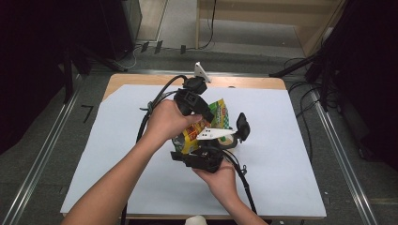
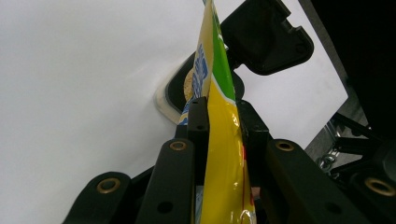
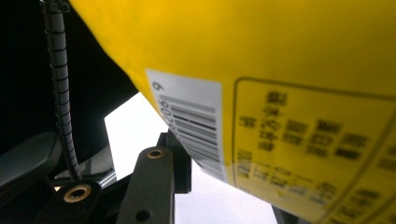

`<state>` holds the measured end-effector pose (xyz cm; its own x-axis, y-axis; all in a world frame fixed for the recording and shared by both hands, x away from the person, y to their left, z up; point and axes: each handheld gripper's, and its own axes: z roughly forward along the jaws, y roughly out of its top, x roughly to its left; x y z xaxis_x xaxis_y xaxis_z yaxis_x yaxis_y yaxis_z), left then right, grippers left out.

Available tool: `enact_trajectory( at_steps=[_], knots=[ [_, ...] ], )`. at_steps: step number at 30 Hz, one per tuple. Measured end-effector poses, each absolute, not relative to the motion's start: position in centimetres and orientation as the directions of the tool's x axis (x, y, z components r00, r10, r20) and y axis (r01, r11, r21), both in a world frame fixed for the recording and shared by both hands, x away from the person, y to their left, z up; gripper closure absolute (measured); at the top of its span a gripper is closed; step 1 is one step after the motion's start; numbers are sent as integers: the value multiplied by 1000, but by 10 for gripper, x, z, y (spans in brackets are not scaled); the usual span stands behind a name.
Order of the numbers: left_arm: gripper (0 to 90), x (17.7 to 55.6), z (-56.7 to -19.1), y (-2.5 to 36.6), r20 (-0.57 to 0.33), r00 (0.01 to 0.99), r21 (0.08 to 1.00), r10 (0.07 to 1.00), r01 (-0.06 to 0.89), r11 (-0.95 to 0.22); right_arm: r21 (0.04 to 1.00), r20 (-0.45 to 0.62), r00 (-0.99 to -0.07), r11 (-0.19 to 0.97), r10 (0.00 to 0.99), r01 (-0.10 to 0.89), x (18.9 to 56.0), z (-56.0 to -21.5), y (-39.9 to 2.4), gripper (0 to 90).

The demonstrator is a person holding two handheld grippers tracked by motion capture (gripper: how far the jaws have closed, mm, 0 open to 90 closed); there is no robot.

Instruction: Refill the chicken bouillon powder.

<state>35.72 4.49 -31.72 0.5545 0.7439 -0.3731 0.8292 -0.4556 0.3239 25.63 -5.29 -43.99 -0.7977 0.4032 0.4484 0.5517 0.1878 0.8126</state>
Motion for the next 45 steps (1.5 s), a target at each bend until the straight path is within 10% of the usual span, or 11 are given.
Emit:
enact_trajectory(
  at_steps=[45],
  knots=[
    [819, 335, -353, 96, -481, 578, 435, 660, 810, -392, 822, 300, -874, 362, 382, 440, 248, -478, -50, 649]
  ],
)
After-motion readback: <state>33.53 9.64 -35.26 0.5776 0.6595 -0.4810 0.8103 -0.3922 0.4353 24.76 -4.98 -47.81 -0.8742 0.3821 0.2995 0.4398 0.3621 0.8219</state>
